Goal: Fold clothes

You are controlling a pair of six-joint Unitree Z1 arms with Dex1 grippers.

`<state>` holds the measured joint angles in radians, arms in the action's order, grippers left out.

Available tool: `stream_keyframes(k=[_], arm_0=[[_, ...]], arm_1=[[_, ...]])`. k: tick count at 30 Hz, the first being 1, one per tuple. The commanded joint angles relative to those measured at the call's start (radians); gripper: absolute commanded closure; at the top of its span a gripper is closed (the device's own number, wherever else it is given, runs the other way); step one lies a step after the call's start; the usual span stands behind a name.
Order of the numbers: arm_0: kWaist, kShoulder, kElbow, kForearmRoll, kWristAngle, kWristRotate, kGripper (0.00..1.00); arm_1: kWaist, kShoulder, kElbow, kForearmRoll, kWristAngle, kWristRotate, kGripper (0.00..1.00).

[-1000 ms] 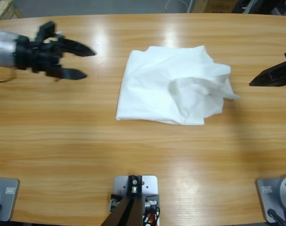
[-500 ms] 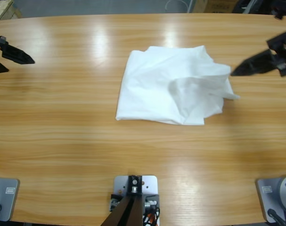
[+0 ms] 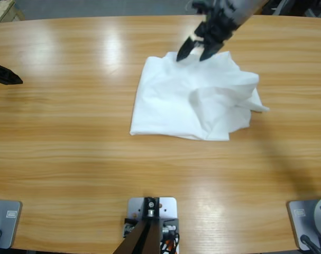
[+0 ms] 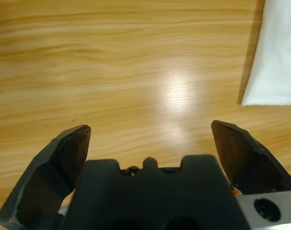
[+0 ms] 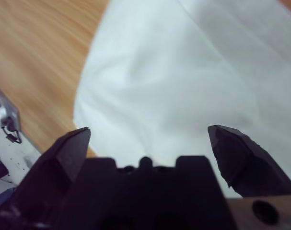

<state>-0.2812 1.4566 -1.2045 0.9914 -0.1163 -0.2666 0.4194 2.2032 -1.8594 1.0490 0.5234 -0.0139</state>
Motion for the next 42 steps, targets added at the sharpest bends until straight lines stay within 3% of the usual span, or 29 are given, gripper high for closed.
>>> stream_keyframes(k=[1, 9, 14, 17, 20, 25, 35, 42], arm_0=[[0.032, -0.012, 0.006, 0.024, 0.006, 0.01, 0.0], [0.036, -0.026, 0.025, 0.024, 0.006, 0.012, 0.009], [0.036, -0.03, 0.029, 0.024, 0.006, 0.015, 0.009], [0.036, -0.033, 0.031, 0.024, 0.006, 0.015, 0.012], [0.036, -0.041, 0.035, 0.024, 0.006, 0.015, 0.013], [0.036, -0.047, 0.039, 0.023, 0.004, 0.015, 0.013], [0.036, -0.047, 0.039, 0.02, 0.003, 0.017, 0.013], [0.036, -0.047, 0.041, 0.018, 0.003, 0.017, 0.013]], arm_1=[[0.041, 0.04, 0.106, -0.034, -0.096, 0.061, 0.0], [0.112, -0.133, 0.319, -0.133, -0.286, 0.194, 0.0], [0.113, -0.155, 0.206, -0.004, -0.33, 0.187, 0.0], [0.114, -0.135, 0.057, 0.131, -0.34, 0.166, 0.0], [0.13, -0.146, 0.033, 0.159, -0.333, 0.169, 0.0], [0.188, -0.163, 0.144, 0.082, -0.312, 0.208, 0.0], [0.198, -0.191, 0.394, -0.084, -0.275, 0.23, 0.0], [0.21, -0.219, 0.422, -0.068, -0.275, 0.24, 0.0]])
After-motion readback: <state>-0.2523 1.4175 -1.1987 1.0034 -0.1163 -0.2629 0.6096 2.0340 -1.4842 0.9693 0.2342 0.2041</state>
